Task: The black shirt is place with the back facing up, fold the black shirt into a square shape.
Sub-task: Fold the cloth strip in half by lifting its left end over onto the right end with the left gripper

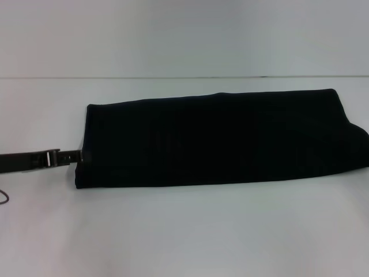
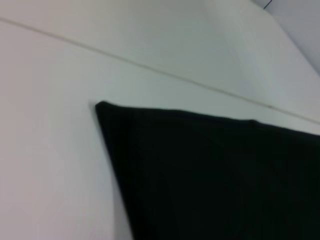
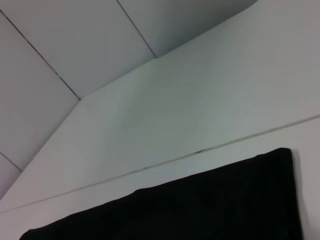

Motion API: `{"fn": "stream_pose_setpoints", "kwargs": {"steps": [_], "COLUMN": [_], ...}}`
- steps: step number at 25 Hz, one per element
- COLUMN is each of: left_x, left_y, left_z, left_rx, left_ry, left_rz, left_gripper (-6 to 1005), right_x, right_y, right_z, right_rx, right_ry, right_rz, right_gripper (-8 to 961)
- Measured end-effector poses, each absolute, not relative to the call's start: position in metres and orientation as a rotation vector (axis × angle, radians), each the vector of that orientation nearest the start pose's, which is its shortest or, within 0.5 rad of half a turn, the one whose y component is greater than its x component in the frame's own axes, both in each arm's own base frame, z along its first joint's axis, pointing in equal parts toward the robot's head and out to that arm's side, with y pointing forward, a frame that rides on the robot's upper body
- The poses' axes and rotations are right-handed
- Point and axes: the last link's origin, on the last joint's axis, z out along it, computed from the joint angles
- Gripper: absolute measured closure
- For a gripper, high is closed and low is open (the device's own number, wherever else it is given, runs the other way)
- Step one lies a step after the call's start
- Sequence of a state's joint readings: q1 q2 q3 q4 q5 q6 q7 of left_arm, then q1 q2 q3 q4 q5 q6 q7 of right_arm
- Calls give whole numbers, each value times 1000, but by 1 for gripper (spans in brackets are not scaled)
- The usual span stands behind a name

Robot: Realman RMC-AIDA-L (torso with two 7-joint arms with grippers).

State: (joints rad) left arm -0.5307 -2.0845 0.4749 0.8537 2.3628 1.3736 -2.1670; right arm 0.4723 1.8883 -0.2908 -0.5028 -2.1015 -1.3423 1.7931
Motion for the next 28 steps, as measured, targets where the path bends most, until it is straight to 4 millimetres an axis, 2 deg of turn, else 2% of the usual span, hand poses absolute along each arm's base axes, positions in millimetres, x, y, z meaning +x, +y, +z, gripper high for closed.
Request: {"fn": "stream_pose_setpoints", "kwargs": {"steps": [8,13,24,28], "left_x": [-327,-321,-317,-318], "left_y": [347,348,351,354], "left_z": [33,25,25,27], "left_rx": [-2134,-2187,-2230,-2222], "left_ry": [-1584,-1572,-1512,-1494], "left_rz": [-384,-351,-333,-320], "left_gripper": [263,264,267,349], "right_x": [368,369,372,377], "right_y": [342,343,342,341], "right_z": [98,98,99,97], "right_rx": [-1984,-1976,-1964,-1960], "right_ry": [1366,1365,1371,1383], "right_rz": [741,736,726,668], "right_gripper": [318,326,346,354]}}
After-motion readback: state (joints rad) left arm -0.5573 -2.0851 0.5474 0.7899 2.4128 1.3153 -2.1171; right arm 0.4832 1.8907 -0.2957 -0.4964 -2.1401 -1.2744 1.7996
